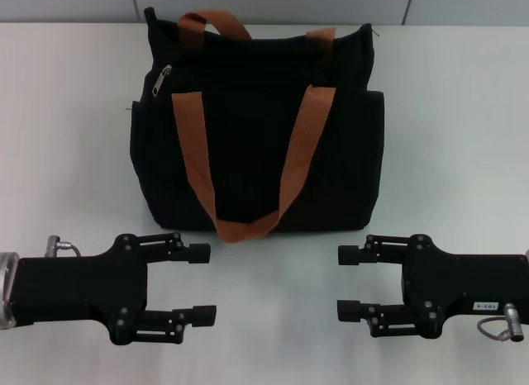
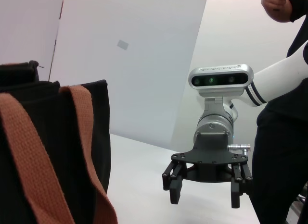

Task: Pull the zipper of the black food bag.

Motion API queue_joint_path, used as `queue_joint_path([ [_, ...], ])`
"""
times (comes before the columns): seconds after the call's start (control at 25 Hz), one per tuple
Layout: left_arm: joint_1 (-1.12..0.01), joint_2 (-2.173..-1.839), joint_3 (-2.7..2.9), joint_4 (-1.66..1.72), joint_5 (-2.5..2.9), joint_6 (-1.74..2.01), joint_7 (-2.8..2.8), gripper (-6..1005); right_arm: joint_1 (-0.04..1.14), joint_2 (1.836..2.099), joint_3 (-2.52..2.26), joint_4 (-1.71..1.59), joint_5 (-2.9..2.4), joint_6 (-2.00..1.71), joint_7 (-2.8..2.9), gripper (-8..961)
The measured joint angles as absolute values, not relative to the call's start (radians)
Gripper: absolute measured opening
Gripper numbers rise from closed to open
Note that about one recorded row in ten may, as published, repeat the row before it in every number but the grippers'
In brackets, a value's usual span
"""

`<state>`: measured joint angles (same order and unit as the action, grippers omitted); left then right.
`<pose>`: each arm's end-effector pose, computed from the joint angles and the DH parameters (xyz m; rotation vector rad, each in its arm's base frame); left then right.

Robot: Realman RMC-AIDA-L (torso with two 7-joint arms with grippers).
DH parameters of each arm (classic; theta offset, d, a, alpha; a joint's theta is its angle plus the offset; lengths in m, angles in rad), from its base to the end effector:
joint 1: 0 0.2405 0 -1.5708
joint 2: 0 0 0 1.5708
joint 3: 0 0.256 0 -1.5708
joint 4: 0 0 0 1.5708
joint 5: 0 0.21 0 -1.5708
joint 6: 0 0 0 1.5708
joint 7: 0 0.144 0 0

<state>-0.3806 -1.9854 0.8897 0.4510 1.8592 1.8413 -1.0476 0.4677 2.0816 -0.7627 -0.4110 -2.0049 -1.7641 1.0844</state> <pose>-0.2915 0.2397 -0.0037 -2.9505 -0.4148 -0.9440 0.2676 0.2532 -0.0437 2.9405 -0.4932 -0.9426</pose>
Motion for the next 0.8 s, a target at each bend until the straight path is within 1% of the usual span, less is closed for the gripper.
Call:
queue_joint_path([
  [0.48,-0.376,-1.985,0.889,0.451,1.857,1.848,-1.048,769,0.468,2.082,-0.759,-0.411,-2.005,-1.764,1.084,732],
  [0.64,-0.380,-1.987,0.826,0.451,1.840,1.918,-1.048,769,0.467,2.082,-0.758,-0.411,-2.005,-1.764,1.084,732],
  [0.68,-0.382,-1.991,0.784,0.451,1.835,1.953,-1.044,769,0.466,2.082,-0.758,-0.411,-2.005,-1.764,1.084,732],
  [0.72,-0.384,-2.006,0.699,0.451,1.812,1.999,-1.029,769,0.465,2.082,-0.758,-0.411,-2.005,-1.763,1.084,732],
  [0.8,-0.384,-2.012,0.678,0.451,1.792,2.004,-1.020,769,0.463,2.082,-0.758,-0.411,-2.005,-1.763,1.084,732],
])
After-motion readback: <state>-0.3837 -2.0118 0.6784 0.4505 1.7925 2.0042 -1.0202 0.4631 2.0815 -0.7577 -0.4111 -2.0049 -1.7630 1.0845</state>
